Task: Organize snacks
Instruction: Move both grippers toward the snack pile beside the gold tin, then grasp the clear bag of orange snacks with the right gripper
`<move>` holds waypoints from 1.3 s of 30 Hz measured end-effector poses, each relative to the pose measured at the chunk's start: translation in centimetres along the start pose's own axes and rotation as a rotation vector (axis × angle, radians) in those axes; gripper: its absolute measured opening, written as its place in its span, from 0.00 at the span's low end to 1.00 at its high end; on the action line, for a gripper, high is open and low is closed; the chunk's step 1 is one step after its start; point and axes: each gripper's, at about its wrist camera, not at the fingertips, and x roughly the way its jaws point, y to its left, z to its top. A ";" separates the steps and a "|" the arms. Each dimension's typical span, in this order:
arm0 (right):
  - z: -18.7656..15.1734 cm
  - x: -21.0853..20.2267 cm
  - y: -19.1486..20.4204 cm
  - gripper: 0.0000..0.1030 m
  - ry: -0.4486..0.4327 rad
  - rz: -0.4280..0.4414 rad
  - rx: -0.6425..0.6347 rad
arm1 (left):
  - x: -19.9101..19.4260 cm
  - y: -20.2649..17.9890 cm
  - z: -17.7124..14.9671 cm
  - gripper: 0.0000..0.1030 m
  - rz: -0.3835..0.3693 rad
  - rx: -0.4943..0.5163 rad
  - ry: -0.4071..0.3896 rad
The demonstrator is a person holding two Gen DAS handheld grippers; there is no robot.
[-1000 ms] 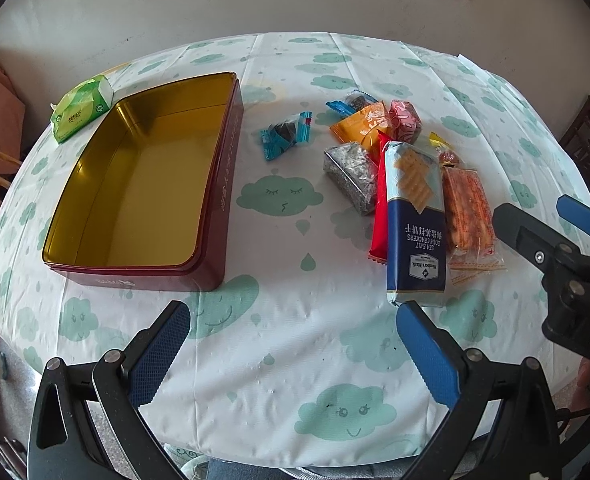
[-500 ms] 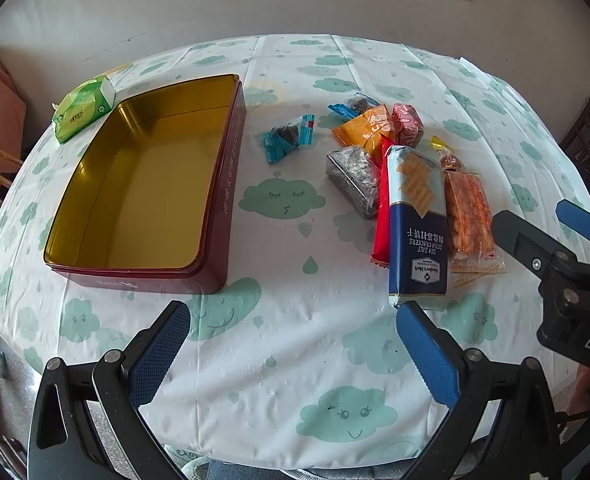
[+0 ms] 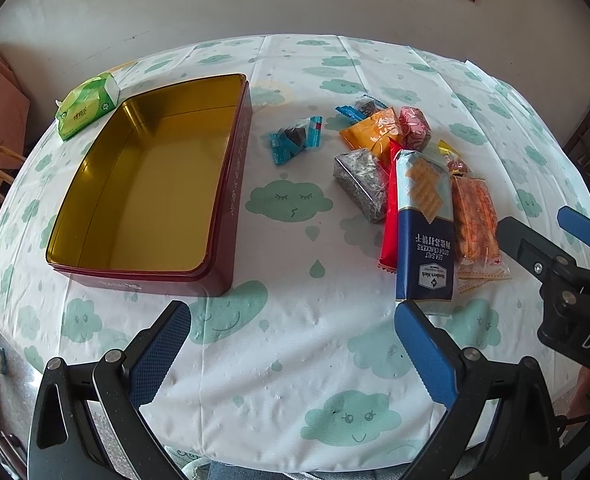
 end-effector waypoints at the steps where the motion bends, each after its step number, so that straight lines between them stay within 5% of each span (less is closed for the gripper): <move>1: 0.0 0.1 0.0 0.96 0.002 0.000 0.002 | 0.0 0.0 0.0 0.98 0.001 0.000 0.000; 10: 0.0 0.4 0.0 0.95 0.013 0.002 0.001 | 0.2 0.2 0.3 0.97 0.005 -0.002 -0.001; 39: 1.0 5.8 -0.5 0.65 0.148 0.018 0.071 | 1.1 -1.1 1.0 0.87 -0.007 0.040 -0.014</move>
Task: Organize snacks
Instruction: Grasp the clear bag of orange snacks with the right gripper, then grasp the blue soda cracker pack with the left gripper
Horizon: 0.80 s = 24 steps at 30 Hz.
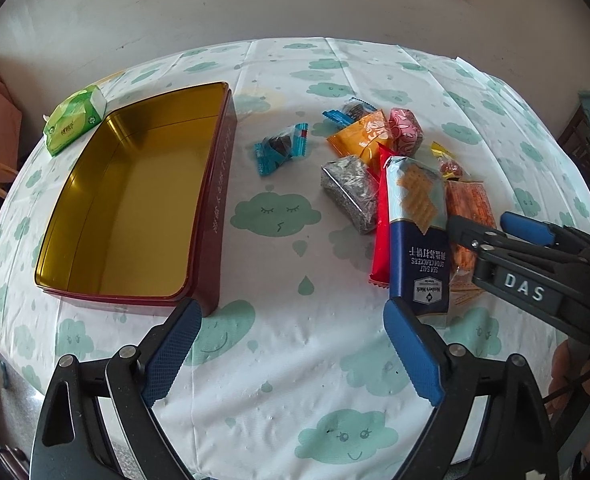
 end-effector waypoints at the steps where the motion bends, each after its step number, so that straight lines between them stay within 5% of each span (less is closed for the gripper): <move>1: 0.0 0.1 0.0 0.63 0.000 -0.001 -0.001 | 0.0 -0.2 0.1 0.87 -0.001 0.007 -0.002; 7: -0.3 0.4 -0.6 0.37 0.028 0.044 0.004 | -0.3 -1.3 0.4 0.87 -0.012 0.039 -0.022; 24: -1.6 -0.2 -8.0 0.36 -0.010 -0.033 0.105 | -0.1 -5.8 2.0 0.83 -0.073 0.125 -0.015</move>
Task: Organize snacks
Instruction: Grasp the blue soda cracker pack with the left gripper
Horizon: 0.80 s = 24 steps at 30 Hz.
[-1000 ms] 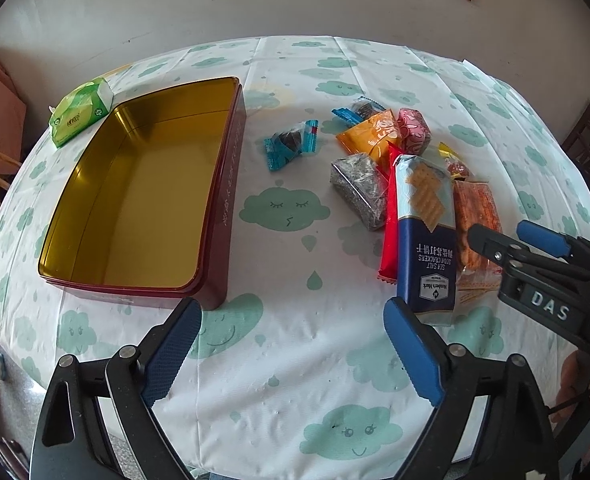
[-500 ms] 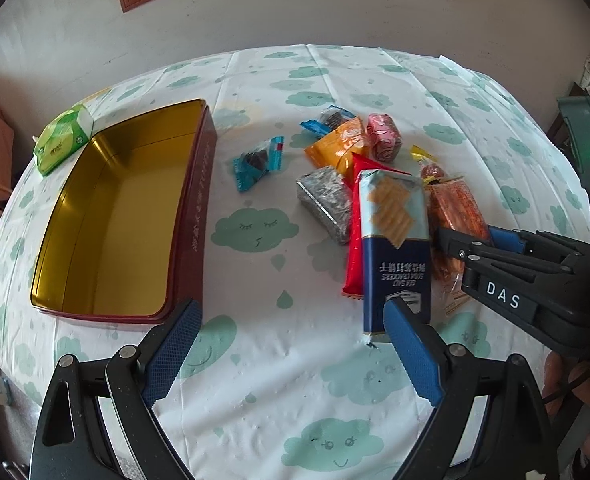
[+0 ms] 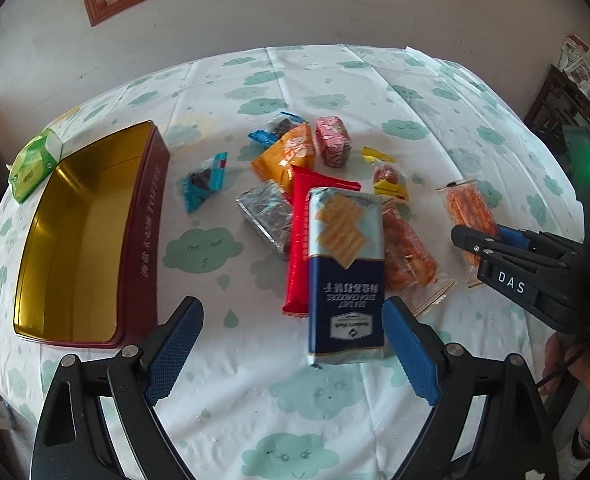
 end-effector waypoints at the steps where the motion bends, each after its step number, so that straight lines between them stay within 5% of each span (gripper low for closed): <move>1: -0.1 0.0 -0.5 0.36 0.000 0.000 0.008 | 0.0 -0.2 0.1 0.82 -0.004 0.004 0.000; 13: -0.8 0.0 -2.8 0.36 -0.018 0.041 0.029 | 3.5 -3.6 1.5 0.72 0.055 0.062 0.074; 17: -1.0 -0.1 -2.8 0.36 -0.028 0.050 0.020 | 5.1 -3.4 1.5 0.59 0.085 0.041 0.107; 24: -1.1 -0.1 -3.2 0.36 -0.038 0.077 0.028 | 6.0 -1.1 0.4 0.49 0.028 -0.039 0.147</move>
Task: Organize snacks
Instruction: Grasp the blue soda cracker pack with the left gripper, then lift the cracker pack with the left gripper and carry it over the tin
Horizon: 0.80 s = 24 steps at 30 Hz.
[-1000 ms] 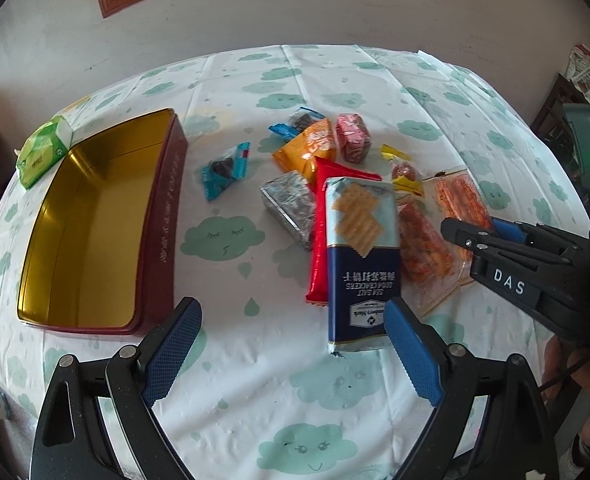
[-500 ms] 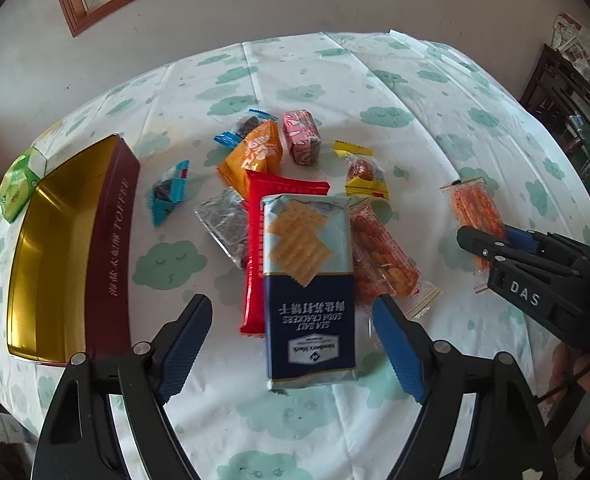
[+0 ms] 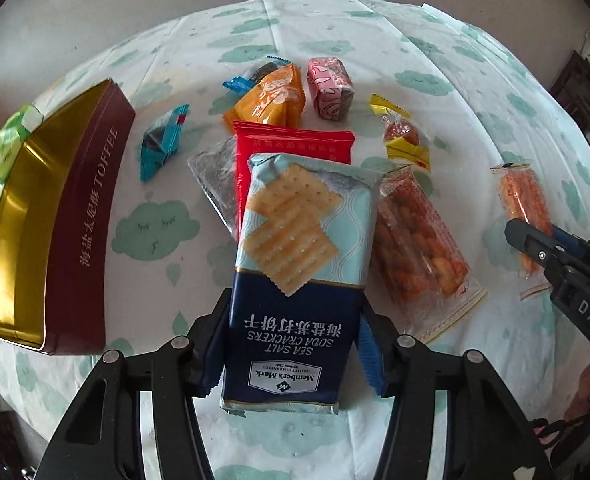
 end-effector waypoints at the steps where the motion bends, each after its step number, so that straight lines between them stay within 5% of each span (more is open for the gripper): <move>1: 0.0 0.0 0.0 0.36 0.000 -0.001 -0.001 | -0.1 0.1 -0.2 0.49 -0.003 0.000 0.002; 24: -0.2 0.3 1.3 0.37 0.000 -0.074 -0.066 | -1.5 3.2 -2.5 0.48 -0.127 -0.056 0.030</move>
